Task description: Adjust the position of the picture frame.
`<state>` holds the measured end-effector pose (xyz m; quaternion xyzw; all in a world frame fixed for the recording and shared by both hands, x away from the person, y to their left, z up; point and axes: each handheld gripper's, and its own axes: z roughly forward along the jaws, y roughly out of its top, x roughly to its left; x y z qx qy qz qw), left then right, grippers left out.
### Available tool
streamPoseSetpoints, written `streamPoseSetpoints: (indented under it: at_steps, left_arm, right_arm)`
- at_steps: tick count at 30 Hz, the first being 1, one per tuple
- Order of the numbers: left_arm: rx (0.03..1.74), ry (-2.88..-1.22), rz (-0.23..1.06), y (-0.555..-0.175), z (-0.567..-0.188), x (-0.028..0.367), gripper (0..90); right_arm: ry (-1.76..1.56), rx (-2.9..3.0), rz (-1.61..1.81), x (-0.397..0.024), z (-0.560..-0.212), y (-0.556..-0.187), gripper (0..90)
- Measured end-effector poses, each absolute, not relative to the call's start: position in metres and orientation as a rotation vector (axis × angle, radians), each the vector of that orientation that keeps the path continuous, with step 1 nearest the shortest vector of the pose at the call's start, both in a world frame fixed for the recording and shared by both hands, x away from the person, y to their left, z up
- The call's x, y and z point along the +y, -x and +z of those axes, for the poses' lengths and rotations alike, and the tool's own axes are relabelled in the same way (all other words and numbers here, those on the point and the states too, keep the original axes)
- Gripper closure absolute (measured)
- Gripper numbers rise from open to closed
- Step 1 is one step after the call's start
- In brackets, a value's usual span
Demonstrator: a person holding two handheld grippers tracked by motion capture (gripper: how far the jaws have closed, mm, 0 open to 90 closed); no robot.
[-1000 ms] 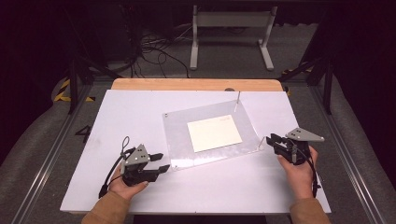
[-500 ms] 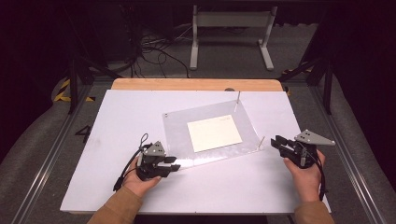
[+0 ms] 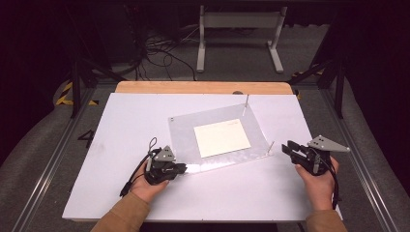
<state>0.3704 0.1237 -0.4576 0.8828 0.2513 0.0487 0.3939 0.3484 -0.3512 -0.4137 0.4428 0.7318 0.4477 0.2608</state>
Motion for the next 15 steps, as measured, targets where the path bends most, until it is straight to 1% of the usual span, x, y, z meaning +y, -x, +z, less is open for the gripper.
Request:
streamPoseSetpoints:
  at_steps: [3, 7, 11, 15]
  left_arm:
    - [0.644, -2.244, 0.115, -0.369, -0.457, 0.123, 83.7]
    - [0.598, -2.274, 0.045, -0.362, -0.455, 0.116, 83.8]
    - [0.487, -2.331, 0.003, -0.348, -0.451, 0.101, 83.8]
    - [0.378, -2.372, -0.069, -0.333, -0.449, 0.084, 83.8]
  right_arm:
    - [-1.196, 1.976, 1.212, -0.351, -0.412, -0.348, 66.8]
    - [-1.194, 1.96, 1.225, -0.353, -0.408, -0.345, 66.8]
    - [-1.195, 1.944, 1.246, -0.358, -0.403, -0.341, 66.6]
    - [-1.193, 1.939, 1.25, -0.361, -0.401, -0.338, 66.6]
